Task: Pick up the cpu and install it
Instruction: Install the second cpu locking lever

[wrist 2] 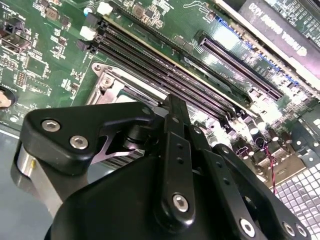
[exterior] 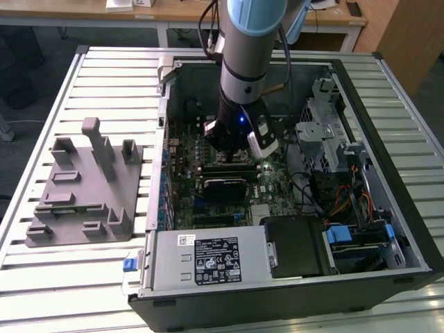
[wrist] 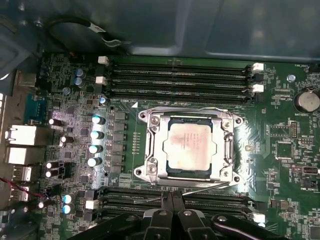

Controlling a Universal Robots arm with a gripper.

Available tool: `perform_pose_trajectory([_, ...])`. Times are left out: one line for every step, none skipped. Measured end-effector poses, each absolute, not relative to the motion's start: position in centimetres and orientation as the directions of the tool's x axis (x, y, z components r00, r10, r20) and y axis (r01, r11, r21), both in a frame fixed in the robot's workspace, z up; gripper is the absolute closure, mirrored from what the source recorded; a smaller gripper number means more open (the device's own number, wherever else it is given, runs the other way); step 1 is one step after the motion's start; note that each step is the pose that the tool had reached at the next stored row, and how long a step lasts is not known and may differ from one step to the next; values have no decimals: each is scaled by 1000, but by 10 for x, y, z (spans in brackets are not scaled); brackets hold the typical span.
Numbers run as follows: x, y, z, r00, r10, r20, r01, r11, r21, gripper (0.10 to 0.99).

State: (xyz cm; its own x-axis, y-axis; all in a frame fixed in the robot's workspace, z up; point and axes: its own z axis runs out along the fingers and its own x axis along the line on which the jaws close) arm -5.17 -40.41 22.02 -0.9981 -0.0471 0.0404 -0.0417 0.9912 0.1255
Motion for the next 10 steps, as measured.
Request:
perform_pose_trajectory([-52, -404, 220, -998, -47, 40, -42, 991, 126, 980])
perform_pose_trajectory([-52, -404, 219, -998, -47, 41, -42, 991, 127, 980])
perform_pose_trajectory([-52, -404, 219, -998, -47, 41, -42, 991, 129, 980])
perform_pose_trajectory([-52, -404, 218, -998, -47, 41, -42, 990, 131, 980])
perform_pose_trajectory([-52, -404, 217, -998, -47, 41, -42, 990, 134, 980])
perform_pose_trajectory([-52, -404, 216, -998, -47, 41, -42, 990, 135, 980])
perform_pose_trajectory([-52, -404, 216, -998, -48, 41, -42, 990, 137, 980])
perform_pose_trajectory([-52, -404, 215, -998, -48, 41, -42, 990, 138, 980])
perform_pose_trajectory([-52, -404, 215, -998, -48, 41, -42, 989, 138, 980])
perform_pose_trajectory([-52, -404, 214, -998, -48, 41, -42, 989, 139, 980])
